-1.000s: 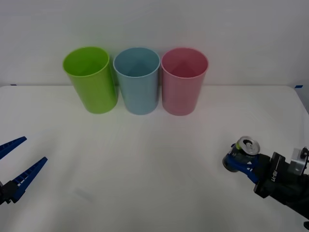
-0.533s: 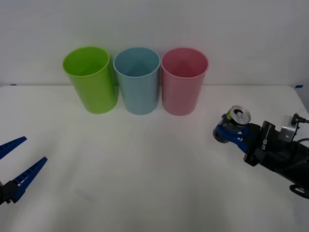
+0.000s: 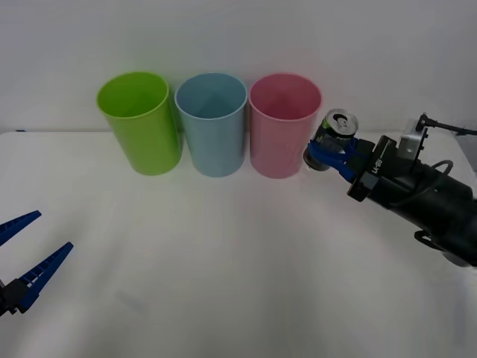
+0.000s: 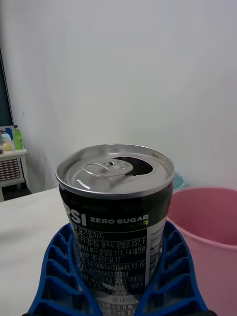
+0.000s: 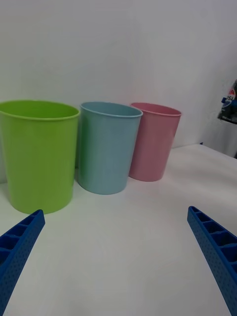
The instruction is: Grasp the object on the table and drop it into the matching bin: aluminum can to the light blue bin, PET bottle to the pink bin.
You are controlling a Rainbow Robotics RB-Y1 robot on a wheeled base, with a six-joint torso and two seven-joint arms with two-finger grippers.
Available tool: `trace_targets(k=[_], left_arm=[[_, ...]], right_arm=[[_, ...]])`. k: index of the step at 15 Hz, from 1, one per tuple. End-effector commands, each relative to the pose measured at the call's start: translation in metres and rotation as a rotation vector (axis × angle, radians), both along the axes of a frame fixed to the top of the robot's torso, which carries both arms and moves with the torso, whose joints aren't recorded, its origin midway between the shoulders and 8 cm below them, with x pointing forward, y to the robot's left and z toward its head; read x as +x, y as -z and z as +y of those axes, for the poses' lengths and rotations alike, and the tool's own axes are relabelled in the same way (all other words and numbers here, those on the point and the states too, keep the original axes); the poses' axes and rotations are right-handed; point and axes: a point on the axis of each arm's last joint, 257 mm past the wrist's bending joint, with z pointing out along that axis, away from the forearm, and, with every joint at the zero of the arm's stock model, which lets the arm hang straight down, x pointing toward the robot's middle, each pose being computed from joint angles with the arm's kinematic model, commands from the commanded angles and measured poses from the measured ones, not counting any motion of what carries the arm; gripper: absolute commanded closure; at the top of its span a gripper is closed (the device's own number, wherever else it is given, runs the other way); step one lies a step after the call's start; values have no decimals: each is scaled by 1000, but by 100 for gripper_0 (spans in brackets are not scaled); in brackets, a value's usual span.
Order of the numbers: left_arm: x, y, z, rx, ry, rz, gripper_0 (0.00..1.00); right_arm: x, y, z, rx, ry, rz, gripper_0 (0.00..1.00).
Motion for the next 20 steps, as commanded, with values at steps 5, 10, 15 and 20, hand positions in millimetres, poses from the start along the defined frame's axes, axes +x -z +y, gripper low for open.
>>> trace_targets(k=[5,10,15,20], left_arm=[[0,0,0,0,0,0,0],[0,0,0,0,0,0,0],[0,0,0,0,0,0,0],[0,0,0,0,0,0,0]], right_arm=[[55,-38,38,30,-28,8,100],[98,-58,65,39,-18,19,100],[131,-71,99,49,-6,49,100],[156,-77,126,37,50,68,100]])
